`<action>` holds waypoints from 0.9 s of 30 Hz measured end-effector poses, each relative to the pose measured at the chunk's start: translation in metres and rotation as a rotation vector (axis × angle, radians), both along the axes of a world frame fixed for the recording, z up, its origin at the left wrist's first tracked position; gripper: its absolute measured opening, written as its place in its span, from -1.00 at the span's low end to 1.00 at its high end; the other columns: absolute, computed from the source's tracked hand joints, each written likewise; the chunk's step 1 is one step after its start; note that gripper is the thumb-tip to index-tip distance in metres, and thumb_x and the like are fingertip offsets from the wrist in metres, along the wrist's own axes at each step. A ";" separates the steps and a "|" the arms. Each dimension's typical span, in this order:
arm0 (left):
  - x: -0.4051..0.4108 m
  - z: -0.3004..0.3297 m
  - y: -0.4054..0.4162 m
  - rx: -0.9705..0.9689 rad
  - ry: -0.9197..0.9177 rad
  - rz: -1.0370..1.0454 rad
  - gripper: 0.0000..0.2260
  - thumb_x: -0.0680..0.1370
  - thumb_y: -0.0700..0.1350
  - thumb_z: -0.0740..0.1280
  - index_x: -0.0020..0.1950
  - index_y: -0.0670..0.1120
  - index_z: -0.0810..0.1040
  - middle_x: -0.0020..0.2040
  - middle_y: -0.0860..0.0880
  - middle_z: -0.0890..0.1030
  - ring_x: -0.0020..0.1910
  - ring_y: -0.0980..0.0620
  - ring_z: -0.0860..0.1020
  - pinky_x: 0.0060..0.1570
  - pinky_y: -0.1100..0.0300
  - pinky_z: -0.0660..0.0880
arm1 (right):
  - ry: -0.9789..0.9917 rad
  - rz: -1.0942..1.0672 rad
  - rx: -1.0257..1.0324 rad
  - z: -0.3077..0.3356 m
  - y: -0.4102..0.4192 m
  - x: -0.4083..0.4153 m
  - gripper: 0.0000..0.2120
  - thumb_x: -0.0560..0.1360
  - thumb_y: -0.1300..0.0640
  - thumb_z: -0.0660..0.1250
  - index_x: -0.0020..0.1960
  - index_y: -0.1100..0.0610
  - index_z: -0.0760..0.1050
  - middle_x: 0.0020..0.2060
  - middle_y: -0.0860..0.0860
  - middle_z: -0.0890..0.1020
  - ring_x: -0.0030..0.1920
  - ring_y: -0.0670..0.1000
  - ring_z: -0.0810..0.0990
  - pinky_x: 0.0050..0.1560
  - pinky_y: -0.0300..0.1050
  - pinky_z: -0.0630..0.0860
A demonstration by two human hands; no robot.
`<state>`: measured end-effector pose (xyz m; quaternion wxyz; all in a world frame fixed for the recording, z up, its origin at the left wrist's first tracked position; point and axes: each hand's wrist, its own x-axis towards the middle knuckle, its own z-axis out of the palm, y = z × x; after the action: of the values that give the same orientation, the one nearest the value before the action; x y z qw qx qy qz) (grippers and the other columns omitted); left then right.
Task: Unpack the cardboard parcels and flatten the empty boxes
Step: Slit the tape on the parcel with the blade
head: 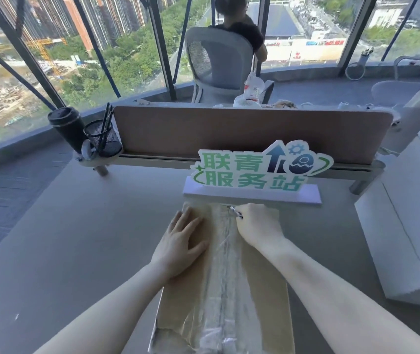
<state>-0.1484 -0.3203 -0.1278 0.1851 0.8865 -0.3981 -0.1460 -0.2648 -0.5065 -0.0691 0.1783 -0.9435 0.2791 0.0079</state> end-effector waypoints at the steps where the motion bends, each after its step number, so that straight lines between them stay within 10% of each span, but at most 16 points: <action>1: -0.003 -0.001 0.007 0.010 0.004 -0.019 -0.39 0.53 0.25 0.24 0.56 0.21 0.16 0.59 0.20 -0.09 0.57 0.13 -0.18 0.51 0.13 0.06 | 0.002 -0.022 0.015 0.001 0.005 0.002 -0.64 0.47 0.29 0.18 -0.40 0.00 0.15 -0.44 -0.03 0.40 -0.32 0.14 0.44 -0.46 -0.16 0.29; 21: -0.009 -0.002 0.017 -0.031 0.082 -0.088 -0.41 0.59 0.21 0.14 0.59 0.09 0.11 0.61 0.10 -0.16 0.59 -0.06 -0.18 0.52 0.00 0.10 | 0.099 -0.483 0.009 -0.007 0.149 -0.045 -0.81 0.51 0.22 0.18 -0.17 0.10 0.55 -0.30 0.03 0.57 -0.22 0.18 0.58 -0.49 -0.15 0.21; 27: -0.009 0.000 0.021 -0.052 0.109 -0.108 -0.39 0.60 0.19 0.13 0.60 0.03 0.09 0.62 0.05 -0.15 0.59 -0.10 -0.17 0.53 0.00 0.05 | 0.137 -0.512 0.031 -0.006 0.200 -0.081 -0.76 0.52 0.21 0.23 0.06 0.04 0.62 -0.24 -0.03 0.66 -0.23 0.05 0.64 -0.36 -0.12 0.54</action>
<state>-0.1571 -0.2996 -0.1276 0.2213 0.8493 -0.4385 -0.1936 -0.3457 -0.3067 -0.0748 0.1696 -0.8367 0.5198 0.0309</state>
